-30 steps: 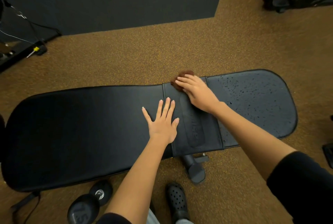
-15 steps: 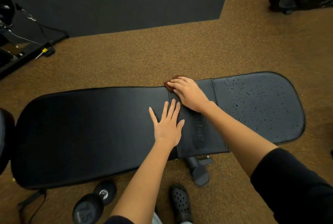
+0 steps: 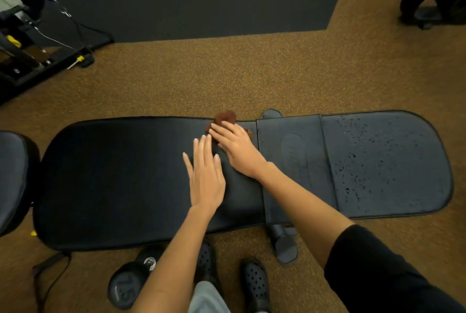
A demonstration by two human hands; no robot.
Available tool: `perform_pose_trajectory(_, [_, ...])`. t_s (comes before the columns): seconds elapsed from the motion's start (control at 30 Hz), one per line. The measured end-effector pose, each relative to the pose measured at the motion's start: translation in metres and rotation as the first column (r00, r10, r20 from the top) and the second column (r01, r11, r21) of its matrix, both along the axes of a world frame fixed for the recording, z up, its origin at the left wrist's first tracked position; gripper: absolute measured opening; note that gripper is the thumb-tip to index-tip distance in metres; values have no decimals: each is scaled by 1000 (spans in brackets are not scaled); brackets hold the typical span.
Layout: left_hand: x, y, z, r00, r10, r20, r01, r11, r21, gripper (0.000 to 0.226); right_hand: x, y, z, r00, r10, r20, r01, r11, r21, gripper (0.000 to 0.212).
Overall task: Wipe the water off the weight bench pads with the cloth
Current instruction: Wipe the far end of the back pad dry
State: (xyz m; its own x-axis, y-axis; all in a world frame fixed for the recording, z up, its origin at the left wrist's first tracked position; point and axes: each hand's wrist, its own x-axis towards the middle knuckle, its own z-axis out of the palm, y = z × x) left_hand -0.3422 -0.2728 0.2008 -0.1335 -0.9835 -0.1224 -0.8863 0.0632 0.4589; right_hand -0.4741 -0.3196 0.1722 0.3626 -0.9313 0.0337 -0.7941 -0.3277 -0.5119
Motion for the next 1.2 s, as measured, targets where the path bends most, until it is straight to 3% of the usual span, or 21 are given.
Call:
perform_pose_trajectory(0.07, [8, -5, 0, 992, 85, -90, -84, 996, 12, 50, 12, 19, 2, 990, 137, 16, -137, 991, 10, 54])
perform_pose_trajectory(0.2, [15, -10, 5, 990, 61, -125, -59, 998, 18, 52, 18, 73, 13, 933, 360, -19, -359, 932, 42, 56])
perform_pose_trajectory(0.37, [8, -8, 11, 982, 18, -189, -6, 998, 66, 57, -7, 95, 18, 812, 537, -230, -541, 840, 51, 61])
perform_pose_trajectory(0.43, [5, -7, 11, 978, 3, -208, 15, 997, 82, 54, -25, 83, 16, 817, 452, -359, -495, 868, -33, 56])
perform_pose_trajectory(0.57, [-2, -3, 9, 974, 24, -227, 2, 993, 117, 47, -65, 52, 22, 897, 95, -432, -170, 976, -138, 62])
perform_pose_trajectory(0.63, [-6, 0, 7, 976, 50, -214, -22, 991, 130, 47, -78, 41, 26, 924, -79, -374, 32, 991, -130, 63])
perform_pose_trajectory(0.73, [-12, 3, 5, 976, 86, -198, -60, 989, 133, 47, -82, 35, 28, 933, -328, -146, 321, 945, -68, 62])
perform_pose_trajectory(0.87, [-17, 3, 4, 982, 96, -163, -78, 991, 109, 50, -70, 56, 27, 971, -240, 20, 240, 971, -5, 53])
perform_pose_trajectory(1.0, [-17, 3, 2, 999, 26, -23, -22, 986, 162, 61, -67, 90, 30, 993, -100, 58, 98, 995, 36, 33])
perform_pose_trajectory(1.2, [-10, 3, 3, 1000, -12, 13, 10, 985, 174, 66, -65, 94, 32, 1000, 13, 8, -14, 999, 41, 36])
